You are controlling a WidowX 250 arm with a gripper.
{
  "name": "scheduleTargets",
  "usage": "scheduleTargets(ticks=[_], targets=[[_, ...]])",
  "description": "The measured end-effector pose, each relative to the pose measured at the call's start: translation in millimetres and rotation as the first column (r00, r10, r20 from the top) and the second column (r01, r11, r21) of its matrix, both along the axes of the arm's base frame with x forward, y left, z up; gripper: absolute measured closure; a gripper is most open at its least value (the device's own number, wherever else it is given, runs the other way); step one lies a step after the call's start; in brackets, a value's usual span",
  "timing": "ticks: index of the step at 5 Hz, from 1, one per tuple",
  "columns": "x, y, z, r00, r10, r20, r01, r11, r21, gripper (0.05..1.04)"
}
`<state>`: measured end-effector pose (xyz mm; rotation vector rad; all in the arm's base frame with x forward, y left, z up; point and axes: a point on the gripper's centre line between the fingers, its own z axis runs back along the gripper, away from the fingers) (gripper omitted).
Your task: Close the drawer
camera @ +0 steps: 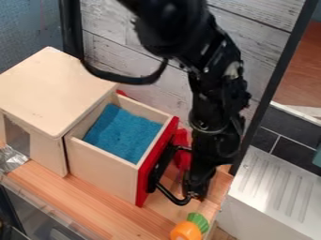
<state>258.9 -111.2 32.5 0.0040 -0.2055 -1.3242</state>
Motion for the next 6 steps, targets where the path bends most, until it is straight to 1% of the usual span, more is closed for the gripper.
scheduleTargets(ticks=[1, 2, 4, 5, 6], targets=[[12.0, -1.1, -12.2, 1.000, 0.015, -0.004, -0.015, 1.000, 0.017, 0.082], [19.4, -2.6, -19.1, 1.000, 0.028, -0.013, -0.027, 0.999, 0.027, 0.082], [23.1, -8.4, -24.4, 0.999, 0.034, -0.014, -0.034, 0.999, 0.022, 0.083], [22.6, -13.2, -29.1, 0.999, 0.027, -0.018, -0.026, 0.999, 0.032, 0.082], [23.3, -15.1, -31.8, 1.000, 0.028, -0.007, -0.027, 0.999, 0.038, 0.082]])
